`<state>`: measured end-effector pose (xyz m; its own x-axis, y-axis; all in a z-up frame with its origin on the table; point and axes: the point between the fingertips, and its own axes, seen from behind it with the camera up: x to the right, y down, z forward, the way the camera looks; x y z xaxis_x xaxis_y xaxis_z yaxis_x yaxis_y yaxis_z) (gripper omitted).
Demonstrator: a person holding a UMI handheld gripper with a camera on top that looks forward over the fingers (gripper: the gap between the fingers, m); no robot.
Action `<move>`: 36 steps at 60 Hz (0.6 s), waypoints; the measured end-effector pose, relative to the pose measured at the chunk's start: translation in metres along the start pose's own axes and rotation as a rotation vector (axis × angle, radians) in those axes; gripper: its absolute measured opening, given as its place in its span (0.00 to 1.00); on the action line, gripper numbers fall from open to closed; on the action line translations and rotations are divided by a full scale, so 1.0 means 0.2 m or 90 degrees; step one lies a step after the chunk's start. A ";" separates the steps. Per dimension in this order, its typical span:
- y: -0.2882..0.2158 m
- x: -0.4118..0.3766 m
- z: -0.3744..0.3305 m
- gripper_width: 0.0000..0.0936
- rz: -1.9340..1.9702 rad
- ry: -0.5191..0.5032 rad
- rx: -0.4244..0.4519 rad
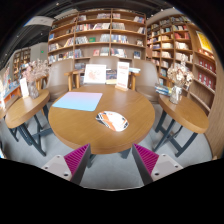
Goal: Arrange mouse
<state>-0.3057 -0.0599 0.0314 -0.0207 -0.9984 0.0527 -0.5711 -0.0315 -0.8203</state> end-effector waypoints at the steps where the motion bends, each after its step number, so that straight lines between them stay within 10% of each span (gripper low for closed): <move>1: 0.00 0.02 0.01 0.92 0.000 0.003 -0.001; 36: -0.18 0.13 0.49 0.91 0.001 0.006 0.010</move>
<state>-0.2059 -0.0901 0.0058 -0.0286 -0.9980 0.0565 -0.5579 -0.0310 -0.8293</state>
